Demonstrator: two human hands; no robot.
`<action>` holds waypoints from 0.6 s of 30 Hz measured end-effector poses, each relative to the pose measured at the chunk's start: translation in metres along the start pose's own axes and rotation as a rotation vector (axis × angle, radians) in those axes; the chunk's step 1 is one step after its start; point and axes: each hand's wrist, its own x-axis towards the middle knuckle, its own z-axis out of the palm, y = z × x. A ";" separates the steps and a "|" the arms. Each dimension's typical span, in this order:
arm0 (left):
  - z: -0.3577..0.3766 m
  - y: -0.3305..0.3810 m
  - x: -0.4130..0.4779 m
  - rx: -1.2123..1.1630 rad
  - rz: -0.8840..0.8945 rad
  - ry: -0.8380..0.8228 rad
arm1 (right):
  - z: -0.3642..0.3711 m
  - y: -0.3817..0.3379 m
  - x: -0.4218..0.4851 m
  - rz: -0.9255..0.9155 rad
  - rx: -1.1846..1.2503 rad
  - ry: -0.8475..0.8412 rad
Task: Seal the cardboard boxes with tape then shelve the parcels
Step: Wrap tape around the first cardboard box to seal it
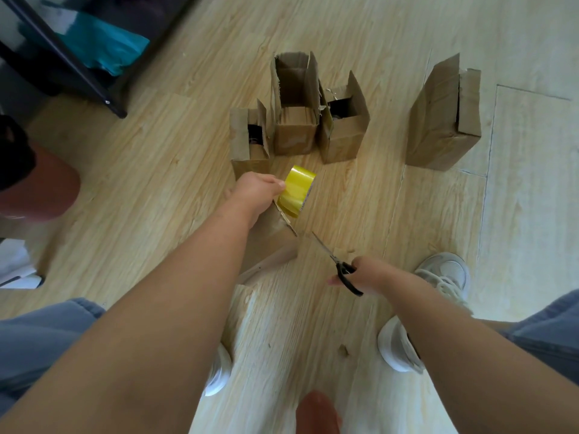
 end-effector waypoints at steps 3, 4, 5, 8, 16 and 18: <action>0.001 -0.001 0.001 0.019 0.001 -0.005 | -0.001 -0.004 0.006 0.050 -0.109 0.016; 0.000 -0.002 0.000 0.020 0.004 -0.012 | -0.001 -0.002 0.012 0.060 -0.113 0.037; -0.001 -0.003 0.001 0.027 0.006 -0.015 | -0.002 0.000 0.018 0.079 -0.127 0.069; -0.001 -0.004 0.002 0.046 0.046 -0.034 | -0.005 0.000 0.029 0.137 -0.274 0.104; 0.000 -0.004 0.001 0.083 0.101 -0.047 | -0.011 -0.003 0.045 0.199 -0.228 -0.004; 0.001 -0.006 0.002 0.094 0.128 -0.052 | -0.013 -0.001 0.047 0.203 -0.231 -0.018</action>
